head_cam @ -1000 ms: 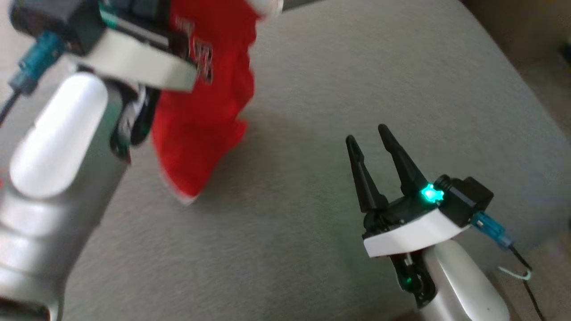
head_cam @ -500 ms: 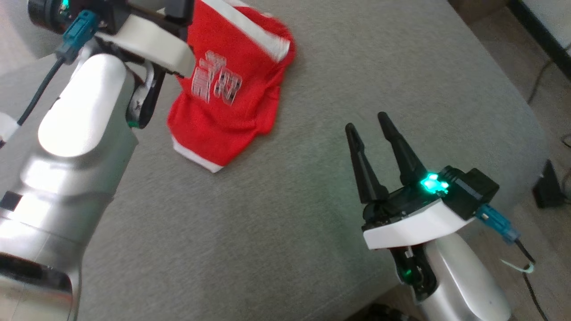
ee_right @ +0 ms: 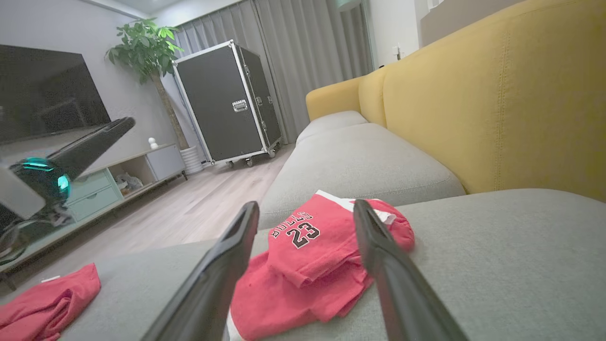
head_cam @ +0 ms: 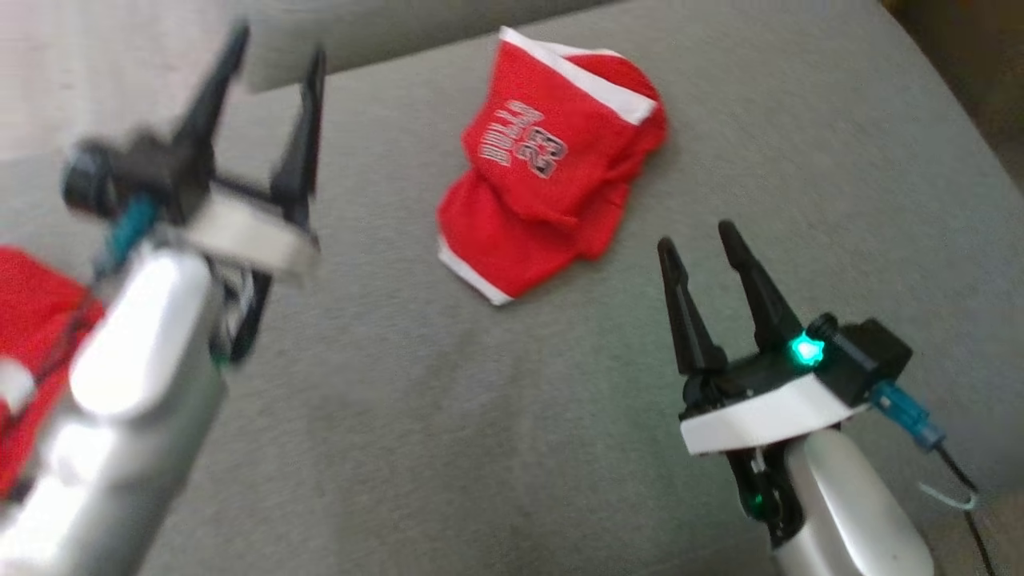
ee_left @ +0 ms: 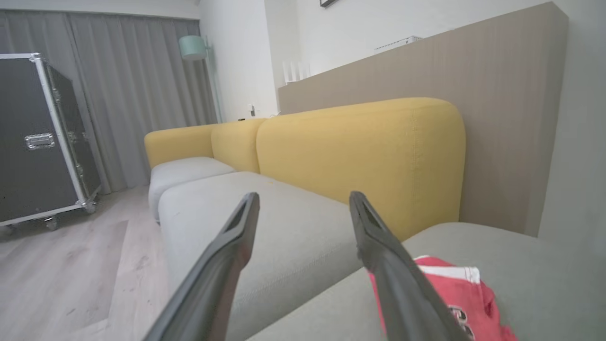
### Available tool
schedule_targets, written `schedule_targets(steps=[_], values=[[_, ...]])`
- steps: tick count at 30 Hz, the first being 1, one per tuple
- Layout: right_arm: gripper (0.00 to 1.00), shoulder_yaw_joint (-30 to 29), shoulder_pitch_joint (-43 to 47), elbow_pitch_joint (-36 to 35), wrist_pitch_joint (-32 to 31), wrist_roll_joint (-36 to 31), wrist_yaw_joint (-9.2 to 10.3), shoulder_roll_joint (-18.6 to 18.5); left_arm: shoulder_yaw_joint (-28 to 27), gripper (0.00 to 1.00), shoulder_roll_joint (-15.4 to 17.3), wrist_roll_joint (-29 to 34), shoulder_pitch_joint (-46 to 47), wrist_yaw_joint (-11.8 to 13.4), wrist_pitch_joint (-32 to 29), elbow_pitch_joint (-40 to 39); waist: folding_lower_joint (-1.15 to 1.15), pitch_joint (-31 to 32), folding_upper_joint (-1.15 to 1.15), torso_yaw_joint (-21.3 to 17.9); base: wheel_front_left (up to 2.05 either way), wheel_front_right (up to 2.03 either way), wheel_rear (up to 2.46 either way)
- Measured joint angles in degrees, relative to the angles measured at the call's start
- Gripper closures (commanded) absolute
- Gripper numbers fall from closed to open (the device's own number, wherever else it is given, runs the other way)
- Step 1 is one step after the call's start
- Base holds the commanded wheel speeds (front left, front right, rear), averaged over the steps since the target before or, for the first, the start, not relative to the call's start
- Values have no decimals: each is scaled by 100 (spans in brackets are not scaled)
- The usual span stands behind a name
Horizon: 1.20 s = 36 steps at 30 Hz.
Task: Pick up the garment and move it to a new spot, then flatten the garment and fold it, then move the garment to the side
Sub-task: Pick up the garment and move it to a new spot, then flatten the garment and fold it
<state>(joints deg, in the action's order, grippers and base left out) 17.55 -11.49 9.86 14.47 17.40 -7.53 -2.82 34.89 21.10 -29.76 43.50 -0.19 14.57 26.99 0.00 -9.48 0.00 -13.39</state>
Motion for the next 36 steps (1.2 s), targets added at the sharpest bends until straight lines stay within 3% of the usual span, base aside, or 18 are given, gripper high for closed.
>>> schedule_targets(steps=[7,13,18,25,30,36], values=[[0,-94,258,126,0,-182,0,1,-474,0,18,0,-1902,533,13,-1132,-1,370,0,545,0,0,0],[0,-120,447,269,0,-216,0,3,-1061,0,-489,13,-3366,847,13,-1805,-1,600,0,846,0,0,0],[0,-131,500,324,0,-253,0,2,-1389,0,-816,283,-3860,793,13,-1874,-1,700,0,971,0,0,0],[0,-108,493,482,0,-480,0,2,-1761,0,-1161,593,-3856,480,13,-1927,0,685,0,1145,0,0,0],[0,70,363,1131,-21,-824,0,2,-1880,0,-1337,738,-3851,282,13,-1904,0,582,0,1292,0,0,0],[0,93,-444,2117,-504,-1113,0,0,-2034,0,-1511,984,-3783,71,13,-1717,1,367,0,1542,0,0,0]])
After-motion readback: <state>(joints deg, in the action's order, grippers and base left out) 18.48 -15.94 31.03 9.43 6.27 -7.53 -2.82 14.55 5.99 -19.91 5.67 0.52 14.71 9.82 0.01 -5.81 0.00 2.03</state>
